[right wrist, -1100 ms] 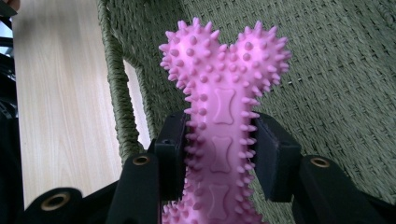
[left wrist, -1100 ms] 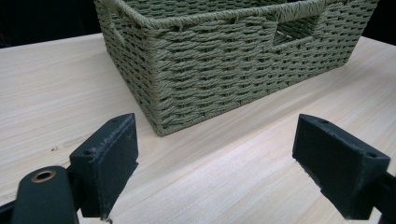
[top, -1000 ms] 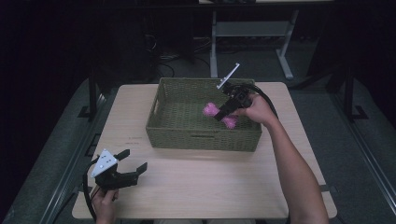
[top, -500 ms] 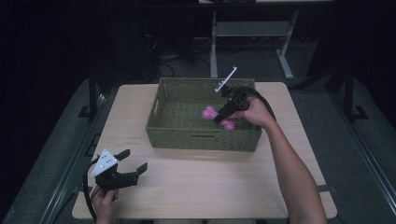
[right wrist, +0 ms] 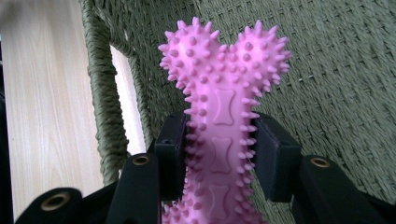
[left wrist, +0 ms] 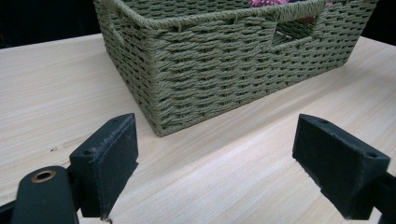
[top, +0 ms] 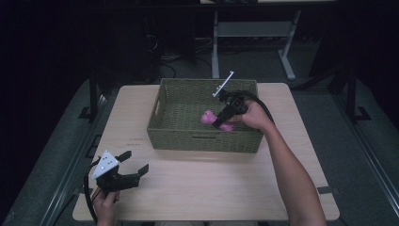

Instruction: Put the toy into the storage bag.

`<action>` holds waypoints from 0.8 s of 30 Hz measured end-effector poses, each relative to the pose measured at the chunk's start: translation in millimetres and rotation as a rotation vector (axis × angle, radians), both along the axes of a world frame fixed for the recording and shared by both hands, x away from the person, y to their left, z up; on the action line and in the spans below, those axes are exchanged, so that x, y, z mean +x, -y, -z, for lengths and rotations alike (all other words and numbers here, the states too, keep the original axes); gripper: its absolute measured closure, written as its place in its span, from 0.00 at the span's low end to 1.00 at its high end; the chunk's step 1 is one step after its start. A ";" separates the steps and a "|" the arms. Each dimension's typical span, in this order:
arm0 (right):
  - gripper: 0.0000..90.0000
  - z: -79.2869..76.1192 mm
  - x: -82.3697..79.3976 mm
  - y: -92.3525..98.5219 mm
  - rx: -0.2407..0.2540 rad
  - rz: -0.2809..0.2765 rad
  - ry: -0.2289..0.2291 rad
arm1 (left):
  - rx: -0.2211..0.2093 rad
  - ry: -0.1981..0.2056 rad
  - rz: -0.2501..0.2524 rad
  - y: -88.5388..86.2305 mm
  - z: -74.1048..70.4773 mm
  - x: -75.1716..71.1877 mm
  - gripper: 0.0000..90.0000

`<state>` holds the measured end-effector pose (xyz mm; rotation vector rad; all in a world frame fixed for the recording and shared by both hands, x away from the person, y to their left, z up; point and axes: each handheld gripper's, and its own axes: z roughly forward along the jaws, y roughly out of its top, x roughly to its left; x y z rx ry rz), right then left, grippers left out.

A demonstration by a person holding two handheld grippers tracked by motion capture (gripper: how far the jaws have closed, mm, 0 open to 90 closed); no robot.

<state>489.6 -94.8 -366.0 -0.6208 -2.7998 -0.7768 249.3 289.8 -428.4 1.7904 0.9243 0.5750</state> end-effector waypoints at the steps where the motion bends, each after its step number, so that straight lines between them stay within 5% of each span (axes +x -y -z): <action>1: 0.64 0.7 0.2 -0.9 0.001 -0.003 -0.001 | 0.000 0.000 0.000 0.1 0.0 -0.1 0.15; 24: 0.61 8.8 3.0 -12.5 -0.011 0.016 -0.030 | -0.003 0.001 -0.004 -0.7 -0.2 0.1 0.15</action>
